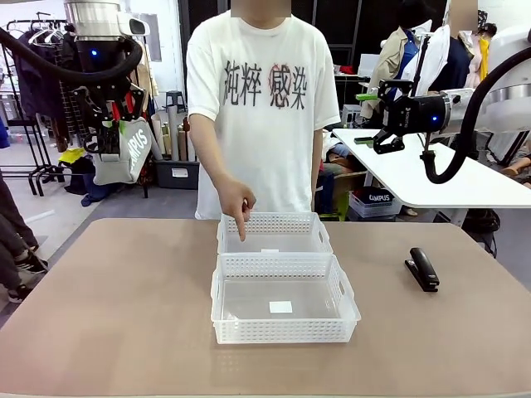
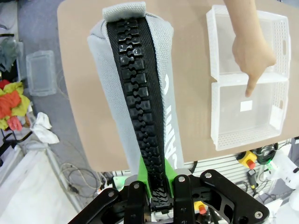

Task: Distribute items into two baskets.
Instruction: Move the picked Pencil pouch towards the Organizing basket indicated by the person, stopping as directed.

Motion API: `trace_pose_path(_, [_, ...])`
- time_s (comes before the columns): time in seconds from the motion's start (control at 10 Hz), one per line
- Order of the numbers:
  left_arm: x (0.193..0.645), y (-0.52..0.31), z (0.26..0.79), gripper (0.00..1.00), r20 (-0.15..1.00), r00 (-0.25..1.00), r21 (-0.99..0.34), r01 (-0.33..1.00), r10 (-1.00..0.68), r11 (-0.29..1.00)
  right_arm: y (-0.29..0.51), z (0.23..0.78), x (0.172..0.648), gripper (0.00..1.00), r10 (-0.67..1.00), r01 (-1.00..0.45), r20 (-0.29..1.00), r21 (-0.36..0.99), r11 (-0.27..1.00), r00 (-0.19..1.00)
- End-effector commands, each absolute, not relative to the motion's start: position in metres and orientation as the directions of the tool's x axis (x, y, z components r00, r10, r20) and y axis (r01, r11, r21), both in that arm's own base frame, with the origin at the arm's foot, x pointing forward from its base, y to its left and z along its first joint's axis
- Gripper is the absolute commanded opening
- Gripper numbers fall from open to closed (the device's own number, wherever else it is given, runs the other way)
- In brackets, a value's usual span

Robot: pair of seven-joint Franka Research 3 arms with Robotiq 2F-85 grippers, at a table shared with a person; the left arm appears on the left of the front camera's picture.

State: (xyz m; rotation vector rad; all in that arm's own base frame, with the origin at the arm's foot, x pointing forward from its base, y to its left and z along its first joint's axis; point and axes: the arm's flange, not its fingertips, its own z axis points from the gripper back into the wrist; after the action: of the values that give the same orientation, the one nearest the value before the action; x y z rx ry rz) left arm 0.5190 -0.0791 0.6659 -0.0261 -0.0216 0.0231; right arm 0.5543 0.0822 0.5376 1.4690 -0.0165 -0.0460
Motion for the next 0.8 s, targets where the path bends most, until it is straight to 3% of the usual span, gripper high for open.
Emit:
trace_pose_path(0.0, [0.5143,-0.0769,0.6670,0.00,0.025,0.999,-0.018,-0.026,0.026,1.000,0.0833,0.5411,0.5538,1.00,-0.049,0.016,-0.011,0.995,0.103,0.999])
trace_pose_path(0.7, [0.5143,-0.0769,0.6670,0.00,0.025,0.999,-0.018,-0.026,0.026,1.000,0.0833,0.5411,0.5538,1.00,-0.049,0.016,-0.011,0.995,0.103,0.999])
